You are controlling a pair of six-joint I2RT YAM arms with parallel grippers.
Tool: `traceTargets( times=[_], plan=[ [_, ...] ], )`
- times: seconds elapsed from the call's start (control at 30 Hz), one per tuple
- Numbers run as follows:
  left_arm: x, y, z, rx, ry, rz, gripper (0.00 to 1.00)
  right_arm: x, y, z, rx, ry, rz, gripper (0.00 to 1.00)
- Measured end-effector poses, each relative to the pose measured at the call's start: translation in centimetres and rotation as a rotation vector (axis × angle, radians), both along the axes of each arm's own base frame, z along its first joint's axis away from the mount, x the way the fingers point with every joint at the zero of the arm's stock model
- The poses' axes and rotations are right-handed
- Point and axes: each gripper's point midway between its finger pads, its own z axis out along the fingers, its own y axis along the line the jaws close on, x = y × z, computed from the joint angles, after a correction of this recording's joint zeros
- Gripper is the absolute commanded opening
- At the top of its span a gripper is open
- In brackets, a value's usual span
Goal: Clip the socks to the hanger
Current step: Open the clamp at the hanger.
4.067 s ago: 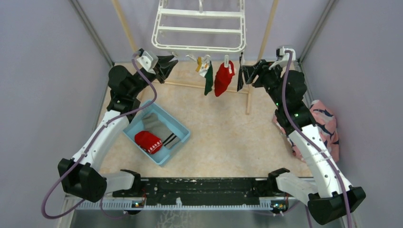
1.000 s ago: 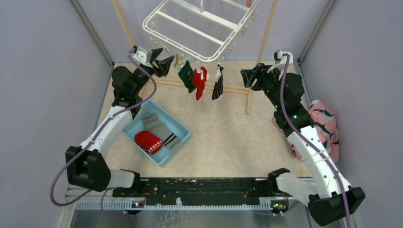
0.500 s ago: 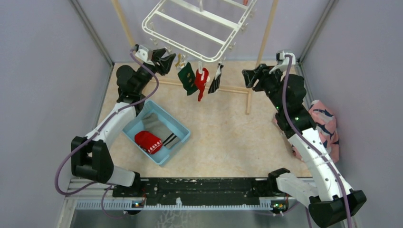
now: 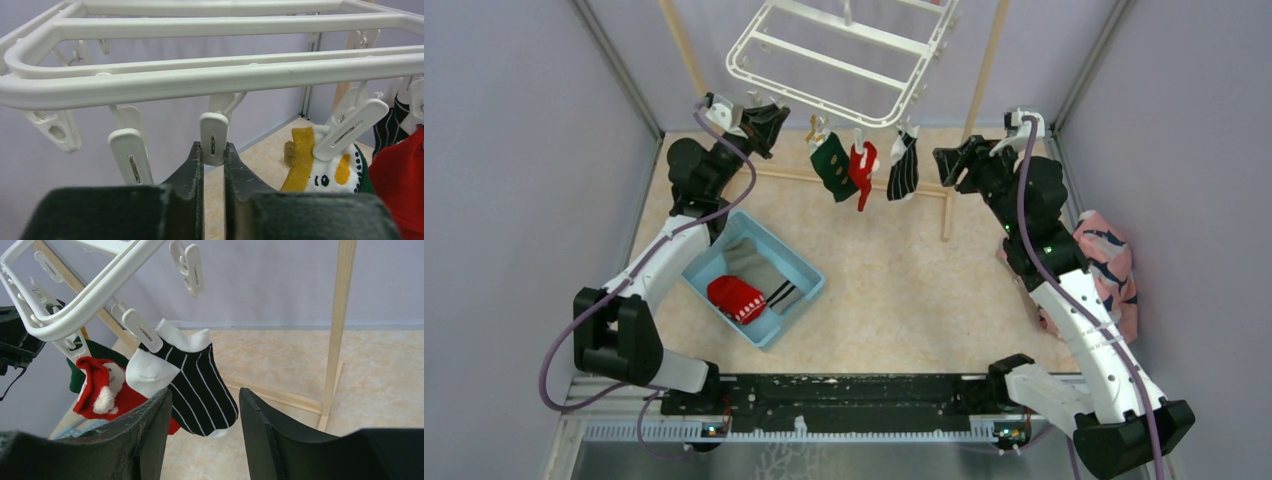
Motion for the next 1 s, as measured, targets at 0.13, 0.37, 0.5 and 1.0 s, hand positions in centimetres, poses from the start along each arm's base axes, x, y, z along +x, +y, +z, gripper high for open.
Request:
traceTargets(
  times=[0.13,0.37,0.5,1.0],
  plan=[
    [-0.2,-0.2,0.0,-0.006,0.005,-0.016,0.0,0.0,0.0,0.0,0.0,0.0,0.0,0.52],
    [-1.0,-0.7,0.6,-0.025,0.007,-0.059,0.0,-0.2,-0.1,0.0,-0.001,0.002,0.001,0.52],
    [-2.1,-1.2,1.3,-0.035,0.0,-0.09,0.0,-0.5,0.2,0.1,-0.001,0.002,0.019,0.52],
    [-5.2,-3.2,1.2,-0.051,0.095,-0.186,0.0,-2.4,3.8,4.3,0.017,-0.035,0.144,0.5]
  ],
)
